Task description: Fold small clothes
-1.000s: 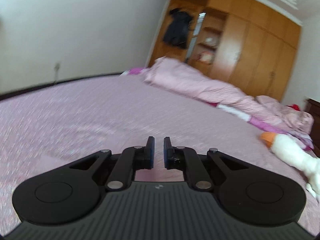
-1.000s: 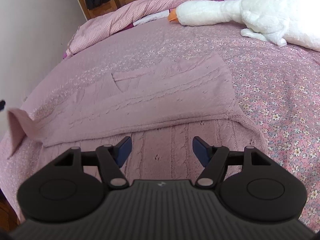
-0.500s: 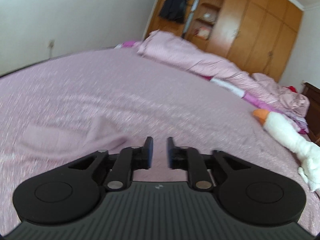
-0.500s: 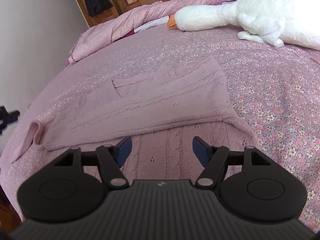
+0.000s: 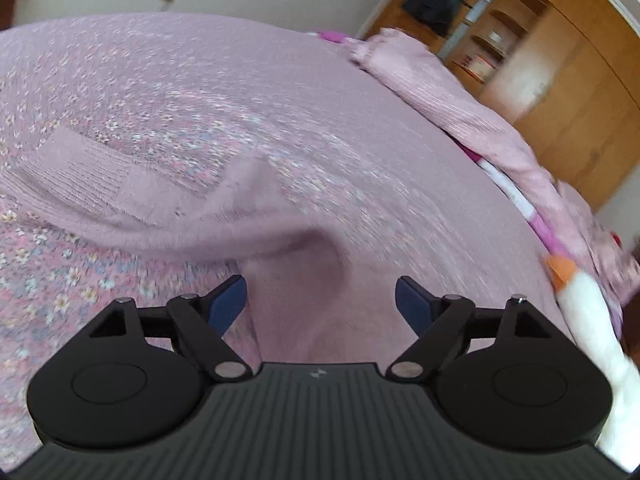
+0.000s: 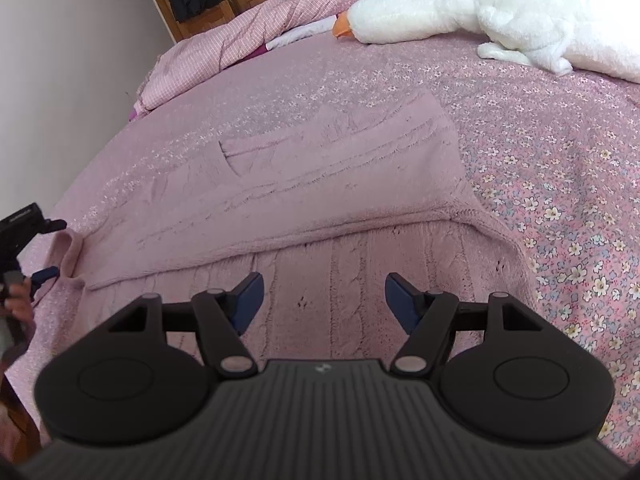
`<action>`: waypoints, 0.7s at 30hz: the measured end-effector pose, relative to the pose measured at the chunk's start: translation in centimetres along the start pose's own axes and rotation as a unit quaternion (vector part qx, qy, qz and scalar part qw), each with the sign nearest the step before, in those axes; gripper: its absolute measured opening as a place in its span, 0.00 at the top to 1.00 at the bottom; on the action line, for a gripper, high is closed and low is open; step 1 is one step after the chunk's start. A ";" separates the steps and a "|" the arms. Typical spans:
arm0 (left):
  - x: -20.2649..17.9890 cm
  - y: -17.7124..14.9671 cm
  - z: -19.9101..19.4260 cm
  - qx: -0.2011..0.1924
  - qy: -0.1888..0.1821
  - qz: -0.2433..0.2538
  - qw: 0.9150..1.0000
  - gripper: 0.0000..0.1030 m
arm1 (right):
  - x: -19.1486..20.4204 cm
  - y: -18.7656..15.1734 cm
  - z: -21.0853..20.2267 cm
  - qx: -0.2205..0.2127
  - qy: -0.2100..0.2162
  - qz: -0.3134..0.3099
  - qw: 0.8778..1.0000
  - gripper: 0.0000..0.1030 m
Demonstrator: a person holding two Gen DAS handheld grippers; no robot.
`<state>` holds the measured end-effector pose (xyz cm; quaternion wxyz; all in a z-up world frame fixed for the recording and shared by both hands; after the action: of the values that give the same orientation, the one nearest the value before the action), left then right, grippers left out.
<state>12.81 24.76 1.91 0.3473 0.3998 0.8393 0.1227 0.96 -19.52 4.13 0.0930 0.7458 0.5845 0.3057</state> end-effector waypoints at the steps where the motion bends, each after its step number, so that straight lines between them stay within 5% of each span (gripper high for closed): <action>1: 0.4 0.6 0.6 -0.007 0.011 -0.015 1.000 0.16 | -0.1 0.0 0.1 0.001 -0.001 0.000 1.000 0.33; 11: 4.1 4.0 2.3 -0.042 0.048 -0.105 0.992 0.18 | -1.3 0.2 0.7 0.005 -0.013 0.013 1.000 0.33; 16: 5.6 4.4 1.7 -0.043 0.042 -0.098 0.993 0.78 | -1.3 0.1 0.8 0.005 -0.010 0.011 1.000 0.33; 21: 4.7 4.6 -1.1 -0.071 0.005 -0.051 0.996 0.85 | -1.3 0.2 0.7 0.003 -0.008 0.011 1.000 0.33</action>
<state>12.71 31.36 2.64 0.3766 0.3304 0.8494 0.1659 1.34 -20.62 3.20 0.0921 0.7550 0.5762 0.2991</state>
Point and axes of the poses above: each gripper's, at about its wrist camera, not at the fingertips, and z roughly the way its jaws point, x to its left, y to its top, the point moved 5 cm from there along z, roughly the way its jaws point, and after that the axes turned 13 degrees about x, right-handed, at the moved point
